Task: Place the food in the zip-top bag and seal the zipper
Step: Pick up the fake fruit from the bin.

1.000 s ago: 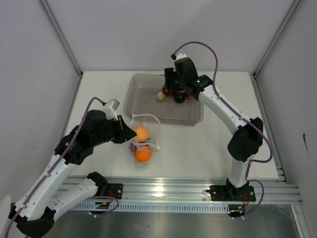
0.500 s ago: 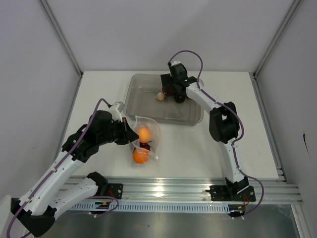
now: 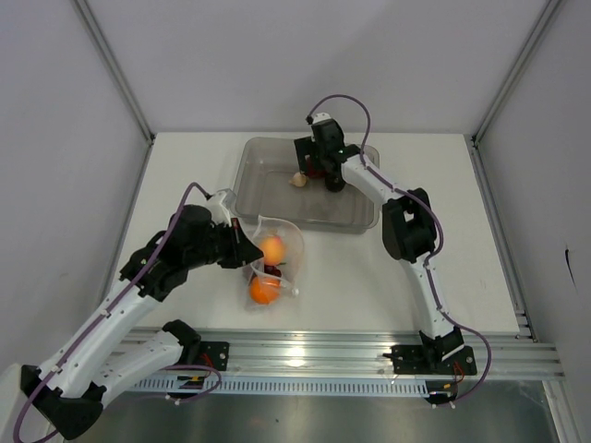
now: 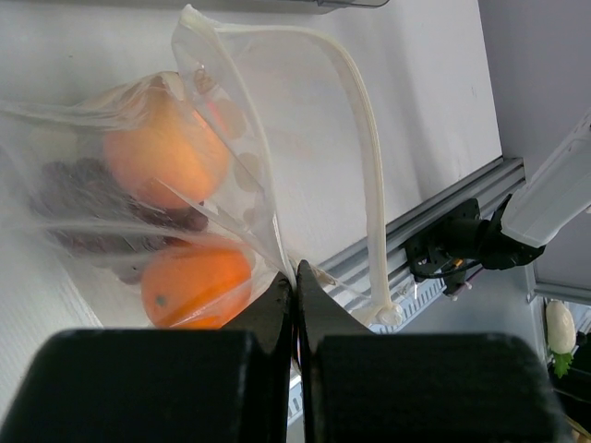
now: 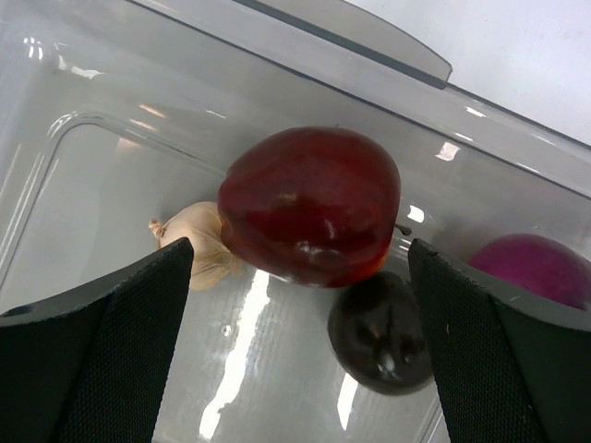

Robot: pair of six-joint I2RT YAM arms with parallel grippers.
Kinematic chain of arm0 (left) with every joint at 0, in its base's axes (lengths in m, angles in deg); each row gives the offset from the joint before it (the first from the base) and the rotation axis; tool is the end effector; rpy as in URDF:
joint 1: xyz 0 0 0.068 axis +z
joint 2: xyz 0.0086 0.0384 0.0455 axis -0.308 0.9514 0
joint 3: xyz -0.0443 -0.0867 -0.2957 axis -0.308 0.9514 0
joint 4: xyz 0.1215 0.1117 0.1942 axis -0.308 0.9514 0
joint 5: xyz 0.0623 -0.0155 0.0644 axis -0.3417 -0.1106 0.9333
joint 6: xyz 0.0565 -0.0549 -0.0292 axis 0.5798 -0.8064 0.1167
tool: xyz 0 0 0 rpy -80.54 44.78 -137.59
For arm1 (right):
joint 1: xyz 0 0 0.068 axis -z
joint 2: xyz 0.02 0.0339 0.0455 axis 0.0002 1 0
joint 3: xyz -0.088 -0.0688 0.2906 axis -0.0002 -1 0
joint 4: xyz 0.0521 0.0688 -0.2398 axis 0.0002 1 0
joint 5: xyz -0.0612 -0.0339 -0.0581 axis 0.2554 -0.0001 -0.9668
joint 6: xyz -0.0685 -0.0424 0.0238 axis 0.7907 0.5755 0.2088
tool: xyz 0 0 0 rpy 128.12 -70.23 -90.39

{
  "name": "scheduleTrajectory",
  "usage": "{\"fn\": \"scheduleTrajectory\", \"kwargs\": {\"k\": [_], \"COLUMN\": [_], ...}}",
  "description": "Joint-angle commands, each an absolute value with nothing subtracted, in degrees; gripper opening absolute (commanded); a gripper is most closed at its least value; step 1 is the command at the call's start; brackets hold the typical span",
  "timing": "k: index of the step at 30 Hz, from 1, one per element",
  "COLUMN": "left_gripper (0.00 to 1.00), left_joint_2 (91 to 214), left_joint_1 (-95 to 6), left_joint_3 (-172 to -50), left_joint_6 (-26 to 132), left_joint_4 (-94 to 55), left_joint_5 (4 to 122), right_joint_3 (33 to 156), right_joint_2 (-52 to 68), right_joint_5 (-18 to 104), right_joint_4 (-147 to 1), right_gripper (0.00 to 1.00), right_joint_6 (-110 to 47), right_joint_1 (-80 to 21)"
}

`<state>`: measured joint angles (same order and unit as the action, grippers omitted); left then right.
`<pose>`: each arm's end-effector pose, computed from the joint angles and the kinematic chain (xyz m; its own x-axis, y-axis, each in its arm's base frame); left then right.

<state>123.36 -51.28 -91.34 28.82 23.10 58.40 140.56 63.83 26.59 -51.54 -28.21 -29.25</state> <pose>0.1263 -0.1025 0.3371 -0.7829 -0.1715 -0.5980 0.2812 0.7599 -0.5861 0.5330 0.2857 0.2281 -0.5482 -0.2323 -0.8035 -0.3439 0.9383 -0.0366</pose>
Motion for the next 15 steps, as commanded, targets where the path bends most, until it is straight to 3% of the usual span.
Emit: {"fn": "scheduleTrajectory", "kwargs": {"k": [1, 15], "left_gripper": [0.01, 0.01], "left_joint_2": [123.13, 123.04], "left_joint_1": [-50.90, -50.99], "left_joint_3": [-90.78, -90.16], "left_joint_6": [28.26, 28.26], "left_joint_4": [21.12, 21.48], "left_joint_5": [57.15, 57.24], "right_joint_3": [144.34, 149.35], "right_joint_2": [66.14, 72.38], "right_joint_5": [26.44, 25.74], "right_joint_4": [-53.70, -53.96], "right_gripper": [0.99, 0.97], "right_joint_6": [-26.90, -27.78], "right_joint_1": [-28.93, -28.67]}}
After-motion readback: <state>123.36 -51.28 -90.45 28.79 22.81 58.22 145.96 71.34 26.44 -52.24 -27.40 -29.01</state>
